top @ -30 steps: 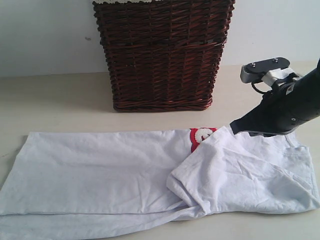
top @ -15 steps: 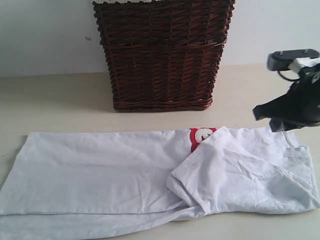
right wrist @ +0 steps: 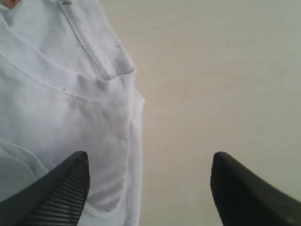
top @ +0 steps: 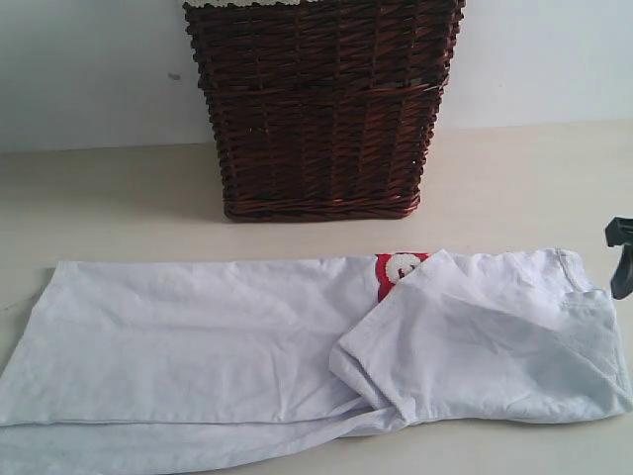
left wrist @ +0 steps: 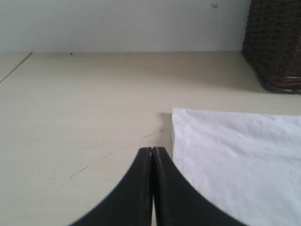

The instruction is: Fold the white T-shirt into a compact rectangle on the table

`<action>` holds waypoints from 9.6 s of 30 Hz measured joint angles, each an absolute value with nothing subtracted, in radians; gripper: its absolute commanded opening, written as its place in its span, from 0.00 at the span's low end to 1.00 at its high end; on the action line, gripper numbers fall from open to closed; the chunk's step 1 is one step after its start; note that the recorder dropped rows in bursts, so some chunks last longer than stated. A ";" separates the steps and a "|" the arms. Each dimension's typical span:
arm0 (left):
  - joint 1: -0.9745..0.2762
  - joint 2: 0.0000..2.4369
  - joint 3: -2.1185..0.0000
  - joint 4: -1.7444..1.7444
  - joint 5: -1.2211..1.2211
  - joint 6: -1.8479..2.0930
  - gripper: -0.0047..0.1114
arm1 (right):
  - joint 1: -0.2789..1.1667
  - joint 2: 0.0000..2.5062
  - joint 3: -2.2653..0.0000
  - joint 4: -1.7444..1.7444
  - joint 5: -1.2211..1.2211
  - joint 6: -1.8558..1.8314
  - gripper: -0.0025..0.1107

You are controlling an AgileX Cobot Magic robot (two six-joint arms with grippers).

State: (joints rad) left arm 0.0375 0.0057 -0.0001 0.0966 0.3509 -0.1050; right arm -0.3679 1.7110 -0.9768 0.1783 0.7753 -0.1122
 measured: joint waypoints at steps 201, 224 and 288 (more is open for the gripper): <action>0.038 0.006 0.000 0.097 0.366 -0.105 0.04 | 0.903 1.776 -1.214 -0.581 0.920 0.558 0.55; 0.038 0.006 0.000 0.097 0.366 -0.105 0.04 | 0.600 2.079 -1.432 0.020 0.623 -0.277 0.55; 0.038 0.006 0.000 0.097 0.366 -0.105 0.04 | 0.717 2.067 -1.314 -0.098 0.674 -0.072 0.02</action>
State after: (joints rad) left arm 0.0375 0.0057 -0.0001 0.0966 0.3656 -0.1050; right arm 0.7169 2.0675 -1.3139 -0.0978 0.6738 -0.0723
